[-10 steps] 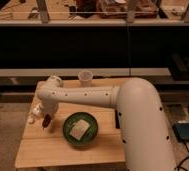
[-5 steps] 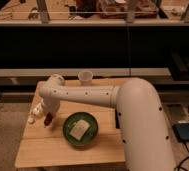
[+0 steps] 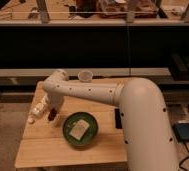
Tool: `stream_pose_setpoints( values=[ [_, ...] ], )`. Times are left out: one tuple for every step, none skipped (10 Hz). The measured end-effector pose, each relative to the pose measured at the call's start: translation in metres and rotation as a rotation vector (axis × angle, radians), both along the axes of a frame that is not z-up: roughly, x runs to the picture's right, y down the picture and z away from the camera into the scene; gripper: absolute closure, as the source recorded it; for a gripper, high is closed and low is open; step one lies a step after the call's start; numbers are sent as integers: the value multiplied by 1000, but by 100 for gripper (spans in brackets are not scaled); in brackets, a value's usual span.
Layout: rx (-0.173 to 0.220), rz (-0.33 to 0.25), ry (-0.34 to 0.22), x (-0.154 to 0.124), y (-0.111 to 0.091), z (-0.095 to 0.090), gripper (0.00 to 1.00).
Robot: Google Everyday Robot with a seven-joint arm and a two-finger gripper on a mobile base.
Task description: Drag the pepper across the table
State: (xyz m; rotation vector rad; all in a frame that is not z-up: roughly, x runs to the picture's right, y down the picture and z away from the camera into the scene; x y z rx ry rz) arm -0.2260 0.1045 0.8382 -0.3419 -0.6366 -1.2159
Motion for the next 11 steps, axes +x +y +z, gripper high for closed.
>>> stream_pose_setpoints(
  values=[
    [1, 0, 17, 3, -1, 4, 100],
    [4, 4, 37, 10, 0, 13, 100],
    [11, 11, 50, 18, 0, 20, 100],
    [15, 20, 57, 24, -1, 25, 100],
    [19, 33, 64, 30, -2, 30, 100],
    [22, 49, 64, 33, -2, 31, 100],
    [28, 74, 72, 45, -6, 32, 100],
    [24, 98, 96, 59, -10, 31, 100],
    [8, 117, 119, 70, -10, 31, 100],
    [-5, 137, 138, 78, -11, 32, 100],
    [-15, 153, 151, 83, -11, 34, 100]
  ],
)
